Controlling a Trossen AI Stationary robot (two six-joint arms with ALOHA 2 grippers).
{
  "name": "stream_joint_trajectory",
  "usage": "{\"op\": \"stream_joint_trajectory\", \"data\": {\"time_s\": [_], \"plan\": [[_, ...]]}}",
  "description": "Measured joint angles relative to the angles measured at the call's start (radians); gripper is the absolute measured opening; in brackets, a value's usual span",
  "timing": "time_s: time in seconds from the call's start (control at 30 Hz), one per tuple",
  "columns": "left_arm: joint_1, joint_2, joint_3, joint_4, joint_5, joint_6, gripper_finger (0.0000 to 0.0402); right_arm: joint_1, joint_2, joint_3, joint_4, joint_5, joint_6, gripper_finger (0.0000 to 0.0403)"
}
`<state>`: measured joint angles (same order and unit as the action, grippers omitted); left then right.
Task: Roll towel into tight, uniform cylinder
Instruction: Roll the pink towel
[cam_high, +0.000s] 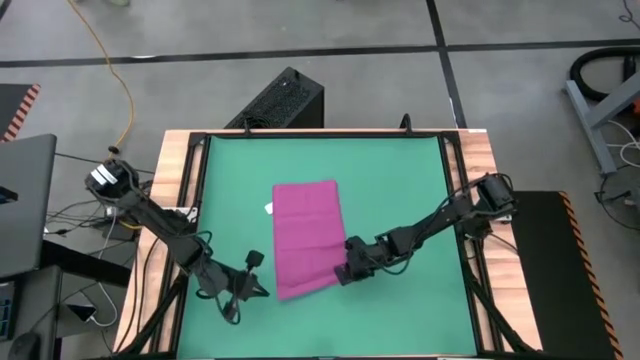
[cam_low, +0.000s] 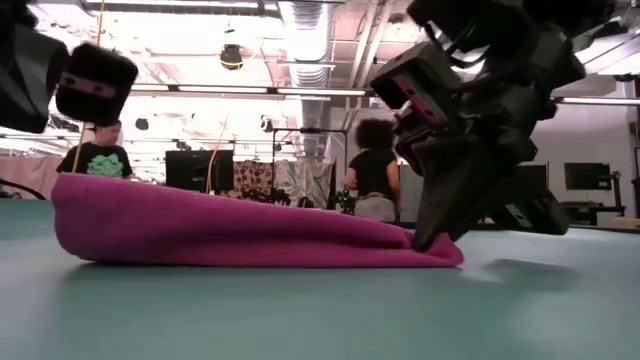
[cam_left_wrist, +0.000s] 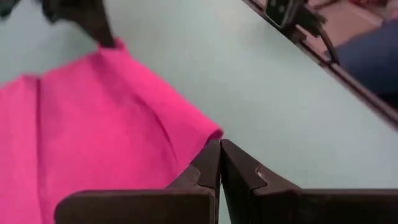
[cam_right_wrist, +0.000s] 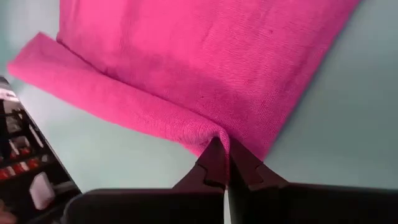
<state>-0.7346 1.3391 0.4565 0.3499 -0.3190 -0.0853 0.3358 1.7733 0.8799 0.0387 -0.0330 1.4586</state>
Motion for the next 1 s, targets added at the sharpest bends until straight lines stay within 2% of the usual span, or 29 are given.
{"op": "stream_joint_trajectory", "data": {"time_s": [0.27, 0.43, 0.57, 0.73, 0.87, 1.0], "plan": [[-0.065, 0.163, 0.217, -0.212, -0.115, 0.217, 0.0, -0.054, 0.0, 0.0, 0.009, -0.085, 0.034, 0.0009], [-0.059, 0.266, 0.314, -0.274, -0.07, 0.297, 0.0, -0.065, 0.0, 0.001, 0.01, -0.098, 0.033, 0.0009], [-0.058, 0.32, 0.37, -0.338, -0.043, 0.299, 0.0, -0.064, 0.0, 0.001, 0.011, -0.097, 0.029, 0.0009], [-0.051, 0.349, 0.389, -0.398, -0.157, 0.264, 0.0, -0.056, -0.001, 0.001, 0.015, -0.075, 0.011, 0.0009], [-0.028, 0.379, 0.388, -0.409, -0.198, 0.244, 0.0, -0.055, -0.001, 0.001, 0.015, -0.072, 0.01, 0.0009], [-0.022, 0.382, 0.388, -0.428, -0.282, 0.215, 0.0, -0.055, -0.001, 0.001, 0.014, -0.071, 0.008, 0.0009]]}}
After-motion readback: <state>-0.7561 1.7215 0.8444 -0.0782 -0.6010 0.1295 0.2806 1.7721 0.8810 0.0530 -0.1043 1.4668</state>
